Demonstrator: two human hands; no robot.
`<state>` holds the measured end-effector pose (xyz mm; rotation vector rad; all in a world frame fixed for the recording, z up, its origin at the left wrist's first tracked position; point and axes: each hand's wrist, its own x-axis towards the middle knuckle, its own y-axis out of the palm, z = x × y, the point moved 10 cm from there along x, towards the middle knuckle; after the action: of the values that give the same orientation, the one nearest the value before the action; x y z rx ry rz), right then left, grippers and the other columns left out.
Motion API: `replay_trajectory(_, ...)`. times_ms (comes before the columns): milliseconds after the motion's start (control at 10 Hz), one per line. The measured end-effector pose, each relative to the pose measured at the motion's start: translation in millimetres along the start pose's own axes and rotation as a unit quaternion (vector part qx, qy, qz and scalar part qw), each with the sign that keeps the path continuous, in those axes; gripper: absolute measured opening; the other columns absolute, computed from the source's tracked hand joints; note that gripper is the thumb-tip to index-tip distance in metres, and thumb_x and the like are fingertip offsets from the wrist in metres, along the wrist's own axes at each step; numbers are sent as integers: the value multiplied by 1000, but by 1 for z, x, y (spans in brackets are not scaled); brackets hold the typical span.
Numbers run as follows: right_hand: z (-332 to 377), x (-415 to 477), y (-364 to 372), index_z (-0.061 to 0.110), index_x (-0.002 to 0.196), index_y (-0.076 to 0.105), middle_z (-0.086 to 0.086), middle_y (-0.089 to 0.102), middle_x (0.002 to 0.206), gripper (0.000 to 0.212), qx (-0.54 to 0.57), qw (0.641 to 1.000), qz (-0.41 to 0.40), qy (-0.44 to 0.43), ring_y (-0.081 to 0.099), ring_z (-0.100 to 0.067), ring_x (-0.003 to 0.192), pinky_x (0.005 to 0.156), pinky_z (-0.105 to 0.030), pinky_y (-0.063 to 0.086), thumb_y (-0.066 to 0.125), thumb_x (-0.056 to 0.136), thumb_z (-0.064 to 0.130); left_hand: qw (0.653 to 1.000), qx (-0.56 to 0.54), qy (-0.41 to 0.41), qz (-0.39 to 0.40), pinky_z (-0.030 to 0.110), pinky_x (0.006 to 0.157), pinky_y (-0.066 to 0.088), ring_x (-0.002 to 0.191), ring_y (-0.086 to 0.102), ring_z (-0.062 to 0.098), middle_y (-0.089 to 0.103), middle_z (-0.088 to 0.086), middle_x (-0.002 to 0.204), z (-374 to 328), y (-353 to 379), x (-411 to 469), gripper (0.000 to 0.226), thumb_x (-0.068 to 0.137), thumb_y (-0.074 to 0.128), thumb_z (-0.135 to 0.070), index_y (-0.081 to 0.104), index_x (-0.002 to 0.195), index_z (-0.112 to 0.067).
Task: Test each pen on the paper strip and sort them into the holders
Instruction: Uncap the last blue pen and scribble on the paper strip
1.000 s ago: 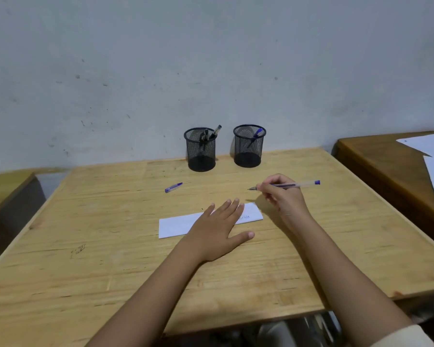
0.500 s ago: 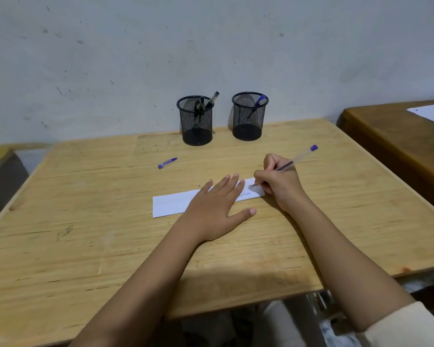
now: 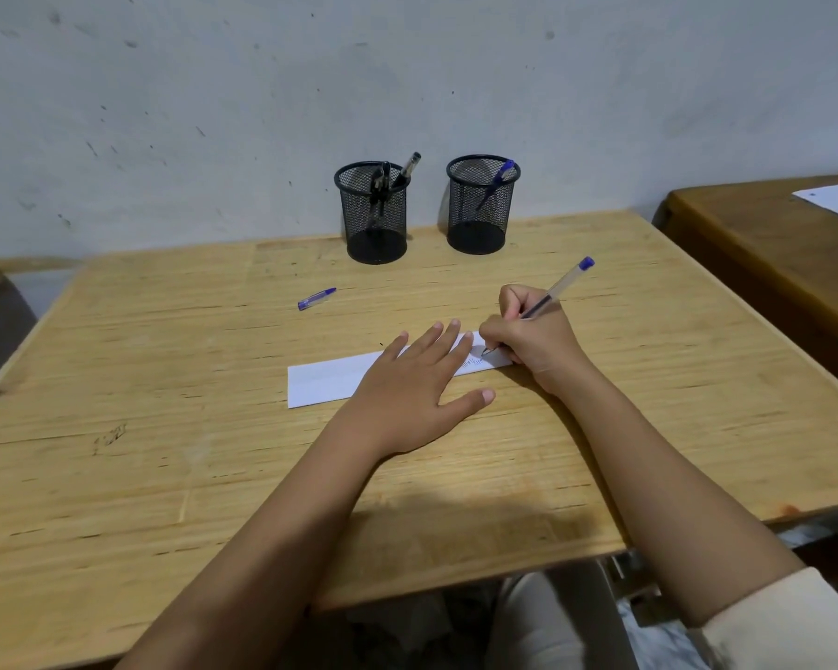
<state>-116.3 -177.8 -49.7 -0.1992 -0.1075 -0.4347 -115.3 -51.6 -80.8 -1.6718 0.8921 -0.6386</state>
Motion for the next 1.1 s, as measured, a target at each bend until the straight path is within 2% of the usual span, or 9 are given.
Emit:
replay_trajectory(100, -1, 1, 1, 15, 47, 30, 3, 30, 45, 41, 15, 1000, 9, 6, 32, -8, 38, 41, -20, 30, 56, 61, -13, 1000, 1, -1, 2, 35, 119, -4, 144, -10, 3, -8, -11, 158, 0, 0, 0, 71, 90, 21, -64, 1, 149, -30)
replay_trajectory(300, -3, 1, -3, 21, 44, 31, 9, 31, 43, 36, 3, 1000, -13, 6, 31, -12, 44, 44, -24, 30, 59, 55, 0, 1000, 3, -2, 3, 35, 120, -4, 144, -10, 4, -8, -11, 158, 0, 1, 0, 72, 90, 20, -65, 0, 149, -30)
replay_trajectory(500, -2, 1, 2, 22, 40, 29, -4, 26, 51, 37, 56, 998, 27, 32, 28, -13, 42, 38, -19, 26, 53, 49, -3, 1000, 1, -4, 2, 34, 119, -4, 144, -10, 3, -8, -11, 158, 0, 0, -1, 72, 90, 21, -65, 1, 150, -30)
replay_trajectory(800, -4, 3, -3, 18, 44, 28, 1, 28, 47, 46, 38, 999, 6, 21, 29, -7, 38, 37, -18, 28, 53, 61, -17, 1000, 3, -3, -1, 35, 119, -3, 144, -9, 4, -7, -10, 158, -1, -1, 0, 72, 90, 21, -65, 2, 150, -29)
replay_trajectory(1100, -2, 2, -4, 16, 46, 27, -1, 27, 48, 44, 25, 1000, -2, 17, 28, -7, 38, 38, -18, 28, 53, 60, -17, 1000, 3, -3, -6, 34, 119, -3, 144, -9, 3, -6, -11, 158, 0, 0, 0, 72, 90, 21, -65, 3, 150, -30)
